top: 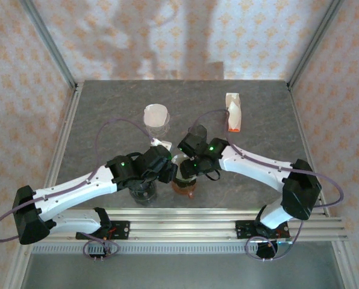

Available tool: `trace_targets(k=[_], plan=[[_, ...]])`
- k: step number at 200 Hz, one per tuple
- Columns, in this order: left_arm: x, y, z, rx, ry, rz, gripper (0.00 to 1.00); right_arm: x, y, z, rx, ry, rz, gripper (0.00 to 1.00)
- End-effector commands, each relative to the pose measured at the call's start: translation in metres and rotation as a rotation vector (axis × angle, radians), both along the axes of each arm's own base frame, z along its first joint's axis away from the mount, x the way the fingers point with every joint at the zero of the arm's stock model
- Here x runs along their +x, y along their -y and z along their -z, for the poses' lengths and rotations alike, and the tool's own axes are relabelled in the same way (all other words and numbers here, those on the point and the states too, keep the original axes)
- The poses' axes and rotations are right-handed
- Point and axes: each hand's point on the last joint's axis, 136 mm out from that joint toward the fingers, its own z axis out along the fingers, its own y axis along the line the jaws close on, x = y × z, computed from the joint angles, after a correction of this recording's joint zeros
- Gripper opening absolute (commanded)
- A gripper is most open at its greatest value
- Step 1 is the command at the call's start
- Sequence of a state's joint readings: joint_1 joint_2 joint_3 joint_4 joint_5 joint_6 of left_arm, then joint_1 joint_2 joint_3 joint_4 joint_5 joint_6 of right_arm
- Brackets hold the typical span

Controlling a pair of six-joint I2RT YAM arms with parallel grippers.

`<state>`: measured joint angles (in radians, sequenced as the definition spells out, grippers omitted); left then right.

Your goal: Place the coffee filter in the dripper

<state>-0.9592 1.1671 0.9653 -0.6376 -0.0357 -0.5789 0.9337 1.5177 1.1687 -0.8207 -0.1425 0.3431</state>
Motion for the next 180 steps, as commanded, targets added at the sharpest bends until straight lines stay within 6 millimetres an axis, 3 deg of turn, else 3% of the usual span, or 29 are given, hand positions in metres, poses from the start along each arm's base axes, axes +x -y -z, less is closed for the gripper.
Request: trace_targets(k=[1, 27, 79, 115, 137, 180], plan=[[0.001, -0.004, 0.001, -0.01, 0.002, -0.018, 0.48, 0.001, 0.0, 0.01, -0.02, 0.012, -0.008, 0.64], [0.0, -0.004, -0.001, -0.027, 0.006, -0.023, 0.5, 0.002, 0.001, 0.012, -0.024, 0.014, -0.006, 0.64], [0.004, -0.007, -0.025, -0.146, 0.082, -0.05, 0.67, 0.002, 0.001, 0.014, -0.032, 0.013, -0.003, 0.64], [0.007, -0.007, -0.019, -0.115, 0.069, -0.047, 0.74, 0.004, 0.002, 0.014, -0.048, 0.017, 0.004, 0.64], [0.008, -0.008, -0.01, -0.082, 0.053, -0.055, 0.73, 0.004, 0.004, 0.014, -0.057, 0.018, 0.005, 0.63], [0.009, -0.014, -0.002, -0.03, 0.043, -0.074, 0.54, 0.005, 0.004, 0.011, -0.053, 0.025, 0.007, 0.64]])
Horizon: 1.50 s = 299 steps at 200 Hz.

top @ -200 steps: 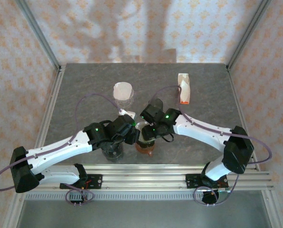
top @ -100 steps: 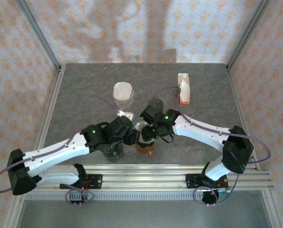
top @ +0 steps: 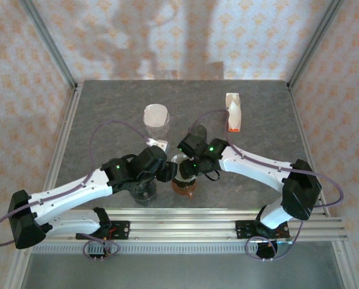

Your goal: Place the coffee filter in the dripper

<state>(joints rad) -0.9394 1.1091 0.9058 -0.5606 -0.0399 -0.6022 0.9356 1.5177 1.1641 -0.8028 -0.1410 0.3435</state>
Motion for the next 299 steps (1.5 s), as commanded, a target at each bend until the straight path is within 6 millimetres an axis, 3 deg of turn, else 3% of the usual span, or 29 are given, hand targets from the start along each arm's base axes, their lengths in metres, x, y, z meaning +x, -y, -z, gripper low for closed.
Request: trace_targets(k=[1, 22, 68, 126, 190, 299], plan=[[0.004, -0.01, 0.004, 0.042, 0.003, -0.035, 0.53, 0.003, 0.007, 0.011, -0.064, 0.016, 0.008, 0.64], [0.003, -0.012, 0.004, 0.055, -0.005, -0.034, 0.48, 0.004, 0.007, 0.011, -0.069, 0.019, 0.008, 0.64], [-0.001, -0.009, 0.008, 0.046, -0.024, -0.02, 0.46, 0.006, 0.005, 0.005, -0.052, 0.03, 0.01, 0.64], [0.0, -0.006, 0.009, 0.035, -0.031, -0.019, 0.46, 0.012, -0.001, -0.029, 0.021, 0.095, 0.016, 0.64], [-0.001, -0.007, 0.009, 0.033, -0.029, -0.024, 0.46, 0.015, 0.013, -0.064, 0.052, 0.179, 0.057, 0.64], [0.0, -0.008, 0.009, 0.034, -0.026, -0.029, 0.46, 0.003, 0.049, -0.065, 0.006, 0.21, 0.109, 0.63]])
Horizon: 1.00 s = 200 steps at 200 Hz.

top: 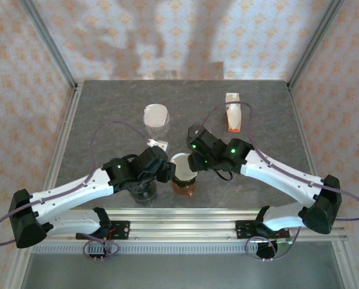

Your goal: Place the coffee filter in the dripper

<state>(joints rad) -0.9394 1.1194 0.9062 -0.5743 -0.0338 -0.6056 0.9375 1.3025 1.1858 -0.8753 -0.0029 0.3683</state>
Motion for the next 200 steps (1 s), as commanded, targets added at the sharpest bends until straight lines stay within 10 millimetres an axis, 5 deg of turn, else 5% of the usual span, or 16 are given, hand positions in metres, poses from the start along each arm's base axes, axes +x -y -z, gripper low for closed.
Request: trace_targets(k=[1, 46, 95, 200], plan=[[0.002, -0.008, 0.004, 0.02, -0.007, -0.031, 0.46, -0.003, 0.019, 0.004, -0.057, 0.014, 0.039, 0.63], [0.002, -0.007, 0.004, 0.024, -0.009, -0.032, 0.46, -0.003, 0.017, 0.008, -0.058, 0.01, 0.042, 0.63], [0.002, -0.007, 0.002, 0.016, -0.007, -0.036, 0.47, -0.002, -0.001, -0.013, 0.042, 0.026, -0.008, 0.65], [0.003, -0.011, -0.03, -0.055, 0.057, -0.051, 0.68, -0.001, -0.009, -0.004, 0.052, 0.0, -0.011, 0.65]])
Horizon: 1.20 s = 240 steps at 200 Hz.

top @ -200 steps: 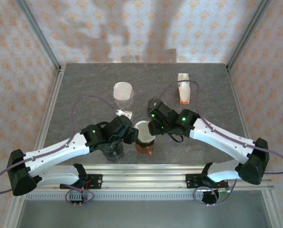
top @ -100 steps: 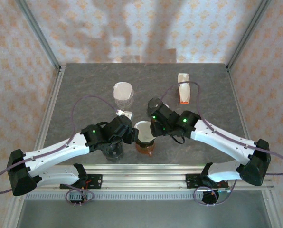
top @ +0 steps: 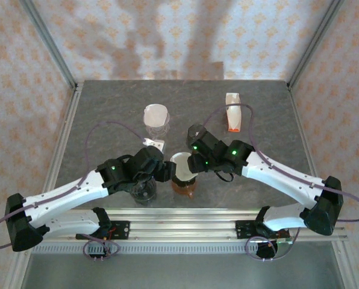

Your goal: Place the coffee filter in the dripper

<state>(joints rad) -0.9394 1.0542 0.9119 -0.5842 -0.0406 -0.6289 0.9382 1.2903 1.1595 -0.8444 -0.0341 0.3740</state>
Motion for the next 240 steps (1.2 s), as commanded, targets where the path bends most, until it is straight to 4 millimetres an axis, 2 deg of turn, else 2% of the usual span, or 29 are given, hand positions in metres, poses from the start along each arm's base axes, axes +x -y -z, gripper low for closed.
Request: trace_targets(k=[1, 34, 90, 117, 155, 207, 240], plan=[[0.006, -0.006, -0.01, 0.006, 0.025, -0.031, 0.68, 0.002, -0.005, -0.007, 0.019, 0.013, 0.001, 0.65], [0.009, -0.003, -0.008, 0.012, 0.028, -0.032, 0.7, 0.002, -0.005, -0.01, 0.018, 0.016, 0.001, 0.65], [0.02, 0.004, -0.017, 0.036, 0.062, -0.029, 0.78, 0.0, -0.004, 0.003, -0.001, -0.009, -0.002, 0.63], [0.022, 0.007, -0.01, 0.074, 0.043, -0.017, 0.77, 0.0, -0.003, 0.005, -0.003, -0.01, 0.0, 0.63], [0.022, 0.004, 0.006, 0.128, 0.017, -0.017, 0.64, -0.001, -0.003, 0.008, -0.002, -0.013, 0.002, 0.63], [0.022, 0.008, 0.015, 0.13, -0.003, -0.01, 0.45, -0.001, -0.003, 0.009, -0.001, -0.013, 0.001, 0.63], [0.021, 0.011, 0.019, 0.123, -0.014, -0.004, 0.37, -0.001, -0.002, 0.01, -0.006, -0.013, 0.003, 0.62]])
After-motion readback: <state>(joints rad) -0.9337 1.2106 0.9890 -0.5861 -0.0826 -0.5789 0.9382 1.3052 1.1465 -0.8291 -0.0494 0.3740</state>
